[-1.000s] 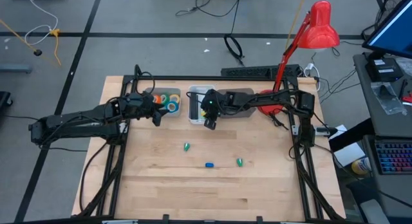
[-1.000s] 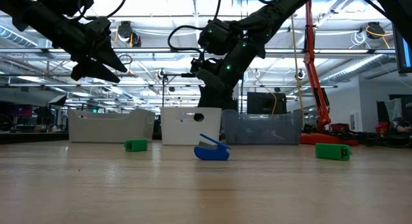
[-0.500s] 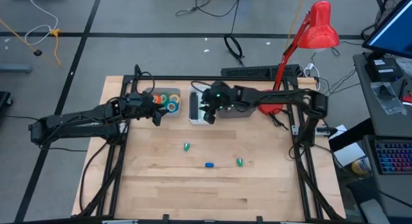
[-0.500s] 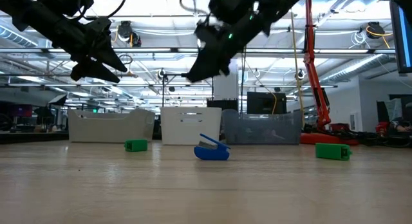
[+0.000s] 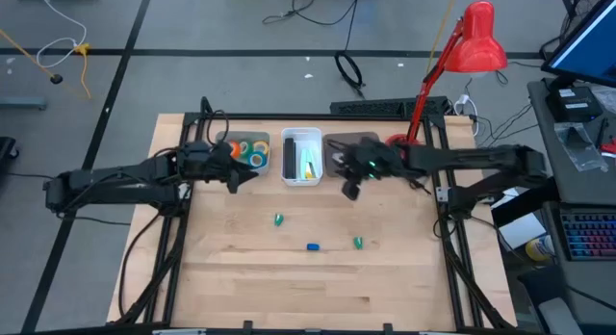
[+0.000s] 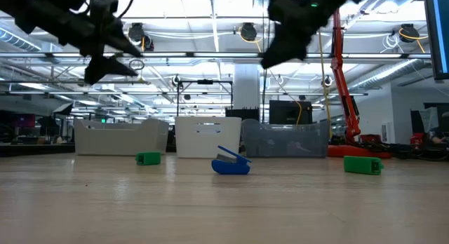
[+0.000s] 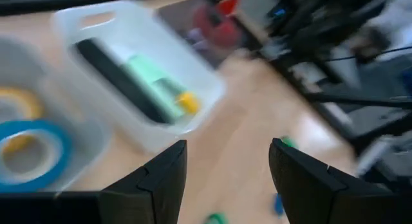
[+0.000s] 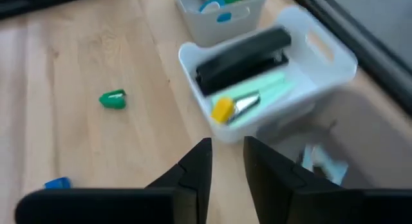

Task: Pick and place Stapler, Stapler remover, tape
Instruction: Put the left green stapler into the white bin

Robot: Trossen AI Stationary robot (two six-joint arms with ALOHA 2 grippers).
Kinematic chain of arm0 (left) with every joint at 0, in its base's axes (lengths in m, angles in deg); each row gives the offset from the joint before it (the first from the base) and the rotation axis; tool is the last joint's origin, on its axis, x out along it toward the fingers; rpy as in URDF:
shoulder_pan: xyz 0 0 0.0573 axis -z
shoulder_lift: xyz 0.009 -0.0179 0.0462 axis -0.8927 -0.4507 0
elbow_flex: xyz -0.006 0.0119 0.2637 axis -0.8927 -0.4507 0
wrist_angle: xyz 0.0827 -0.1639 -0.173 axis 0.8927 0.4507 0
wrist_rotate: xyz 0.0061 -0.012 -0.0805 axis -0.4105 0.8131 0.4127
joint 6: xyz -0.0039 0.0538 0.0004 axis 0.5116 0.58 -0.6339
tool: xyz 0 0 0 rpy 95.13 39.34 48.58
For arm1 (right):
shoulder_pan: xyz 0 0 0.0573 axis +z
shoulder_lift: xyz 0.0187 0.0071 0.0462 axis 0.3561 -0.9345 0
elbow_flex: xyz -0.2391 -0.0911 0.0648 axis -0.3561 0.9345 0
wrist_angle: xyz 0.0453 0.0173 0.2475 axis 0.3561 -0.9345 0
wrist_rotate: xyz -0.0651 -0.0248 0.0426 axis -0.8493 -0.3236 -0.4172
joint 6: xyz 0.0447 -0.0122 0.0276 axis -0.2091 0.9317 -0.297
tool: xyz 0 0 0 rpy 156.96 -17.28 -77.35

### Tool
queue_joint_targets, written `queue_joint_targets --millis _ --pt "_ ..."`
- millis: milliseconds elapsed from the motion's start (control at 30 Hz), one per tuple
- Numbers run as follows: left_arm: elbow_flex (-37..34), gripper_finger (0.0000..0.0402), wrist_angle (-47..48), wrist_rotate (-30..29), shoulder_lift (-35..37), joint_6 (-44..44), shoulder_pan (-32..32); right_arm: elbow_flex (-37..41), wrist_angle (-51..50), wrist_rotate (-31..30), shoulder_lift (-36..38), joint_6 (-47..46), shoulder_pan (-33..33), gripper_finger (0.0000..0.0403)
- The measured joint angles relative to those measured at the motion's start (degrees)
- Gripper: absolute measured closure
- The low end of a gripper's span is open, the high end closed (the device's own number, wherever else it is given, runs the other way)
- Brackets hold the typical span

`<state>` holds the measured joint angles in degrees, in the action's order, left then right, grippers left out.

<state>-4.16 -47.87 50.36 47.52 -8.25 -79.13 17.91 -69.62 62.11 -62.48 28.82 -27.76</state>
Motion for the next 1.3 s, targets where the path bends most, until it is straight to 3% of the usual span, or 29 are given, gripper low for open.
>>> queue_joint_targets --millis 100,233,367,667,833,1000,1300 --pt "0.0 0.0183 -5.0 -3.0 -1.2 -1.4 4.4 9.0 4.8 -0.3 6.4 -6.1 1.4 0.0327" --pt "2.4 0.0183 -4.8 -8.8 -5.2 -2.4 10.5 20.3 13.3 -0.3 14.5 -14.5 2.3 0.0333" --pt "5.9 0.0183 -3.7 -10.6 -11.5 -3.5 15.1 30.3 23.0 -0.4 21.1 -19.5 2.5 0.034" --pt "23.6 0.0183 23.0 -12.6 -30.1 -7.4 20.4 47.1 47.5 -0.2 29.5 -21.6 2.5 0.0344" --pt "31.7 0.0183 33.1 -11.8 -39.6 -12.7 20.8 52.3 56.8 -0.2 31.0 -21.6 2.5 0.0344" --pt "36.2 0.0183 36.4 -8.7 -47.4 -21.3 20.7 54.1 58.8 -0.2 31.2 -21.6 2.5 0.0344" --pt "37.6 0.0183 37.1 -6.2 -56.5 -29.9 20.7 54.1 58.9 0.0 31.2 -20.1 2.5 0.0344"
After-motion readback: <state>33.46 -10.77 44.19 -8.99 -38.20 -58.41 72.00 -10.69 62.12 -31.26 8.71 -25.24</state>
